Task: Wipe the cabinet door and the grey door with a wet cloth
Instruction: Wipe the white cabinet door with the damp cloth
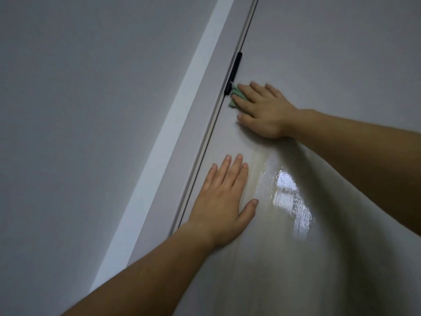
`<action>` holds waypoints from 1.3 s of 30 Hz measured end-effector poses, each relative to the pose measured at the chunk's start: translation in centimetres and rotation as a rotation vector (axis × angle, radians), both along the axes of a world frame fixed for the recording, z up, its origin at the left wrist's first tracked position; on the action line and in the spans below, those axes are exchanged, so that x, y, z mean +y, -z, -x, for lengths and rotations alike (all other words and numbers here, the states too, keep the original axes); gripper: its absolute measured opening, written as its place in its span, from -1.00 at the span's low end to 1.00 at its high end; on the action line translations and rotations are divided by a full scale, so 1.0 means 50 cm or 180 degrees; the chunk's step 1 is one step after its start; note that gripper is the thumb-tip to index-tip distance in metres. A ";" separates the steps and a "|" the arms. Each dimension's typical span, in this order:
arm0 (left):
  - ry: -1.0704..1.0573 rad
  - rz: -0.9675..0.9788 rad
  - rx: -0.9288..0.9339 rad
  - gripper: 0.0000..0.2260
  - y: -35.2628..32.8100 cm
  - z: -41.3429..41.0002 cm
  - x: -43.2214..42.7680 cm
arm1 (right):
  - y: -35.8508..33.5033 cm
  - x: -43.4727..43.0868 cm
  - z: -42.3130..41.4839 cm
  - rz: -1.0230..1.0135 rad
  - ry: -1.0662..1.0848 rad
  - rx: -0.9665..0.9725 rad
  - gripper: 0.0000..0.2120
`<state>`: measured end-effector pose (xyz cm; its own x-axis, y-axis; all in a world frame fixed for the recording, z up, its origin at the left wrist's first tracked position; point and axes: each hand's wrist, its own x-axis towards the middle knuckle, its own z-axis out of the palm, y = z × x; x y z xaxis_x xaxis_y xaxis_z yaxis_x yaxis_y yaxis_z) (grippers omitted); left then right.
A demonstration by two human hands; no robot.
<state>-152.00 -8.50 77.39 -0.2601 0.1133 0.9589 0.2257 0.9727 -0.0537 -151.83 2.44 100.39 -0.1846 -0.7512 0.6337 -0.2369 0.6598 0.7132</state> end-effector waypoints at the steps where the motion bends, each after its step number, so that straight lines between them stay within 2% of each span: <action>1: 0.0002 -0.0015 0.0000 -0.34 0.000 0.001 0.001 | 0.023 0.022 0.002 -0.0329 -0.0032 0.0022 -0.34; 3: -0.0021 -0.0048 -0.0023 -0.34 0.002 0.001 0.008 | 0.028 0.053 0.006 -0.0716 0.0056 0.0127 -0.30; 4: -0.0032 -0.0069 -0.0013 -0.34 0.003 0.001 0.010 | 0.012 0.058 0.005 -0.0646 0.0123 0.0127 -0.31; 8: 0.0193 -0.0145 0.0086 -0.36 0.012 0.001 0.007 | -0.015 0.039 0.004 0.0238 0.0158 0.0132 -0.35; 9: 0.0296 -0.0212 0.0139 -0.36 0.020 0.001 0.004 | 0.006 0.038 0.005 0.0163 0.0123 0.0162 -0.33; 12: 0.0381 -0.0414 0.0223 -0.38 0.064 0.004 -0.005 | 0.113 0.084 0.007 -0.0677 -0.0039 0.0028 -0.33; 14: 0.0303 -0.0528 0.0206 -0.39 0.100 0.009 -0.012 | 0.122 0.120 0.009 -0.0871 0.0010 0.0012 -0.35; 16: 0.0236 -0.0517 0.0219 -0.41 0.120 0.016 -0.022 | 0.072 0.131 0.011 -0.0419 0.0114 0.0119 -0.30; 18: 0.0252 -0.0475 0.0224 -0.42 0.127 0.021 -0.029 | 0.028 0.130 0.010 0.0357 0.0175 0.0044 -0.27; 20: 0.0256 -0.0452 0.0271 -0.40 0.126 0.023 -0.034 | 0.043 0.118 0.010 0.0569 0.0161 0.0041 -0.24; 25: 0.0195 -0.0374 0.0319 -0.37 0.127 0.025 -0.034 | 0.188 0.148 0.002 -0.0737 0.0051 -0.0023 -0.33; 27: 0.0212 -0.0340 0.0326 -0.37 0.127 0.025 -0.035 | 0.158 0.141 0.003 -0.0703 0.0075 0.0044 -0.34; 32: 0.0164 -0.0350 0.0270 -0.37 0.128 0.026 -0.036 | 0.089 0.027 0.009 0.0244 0.0052 -0.0034 -0.33; 33: 0.0169 -0.0347 0.0284 -0.37 0.129 0.026 -0.035 | 0.106 0.011 0.005 0.0167 0.0024 -0.0049 -0.32; 35: 0.0180 -0.0344 0.0303 -0.38 0.130 0.027 -0.035 | 0.155 0.007 0.005 -0.0397 -0.0039 -0.0072 -0.27; 37: 0.0148 -0.0346 0.0272 -0.38 0.130 0.027 -0.035 | 0.172 0.028 0.006 -0.0886 -0.0041 -0.0091 -0.30; 39: 0.0132 -0.0351 0.0282 -0.38 0.129 0.026 -0.036 | 0.137 0.039 0.005 -0.0733 0.0035 -0.0068 -0.33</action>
<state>-153.29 -10.30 70.92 -0.1710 0.0149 0.9852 0.2650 0.9637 0.0314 -152.07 4.37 93.53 -0.2050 -0.8735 0.4416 -0.2473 0.4828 0.8401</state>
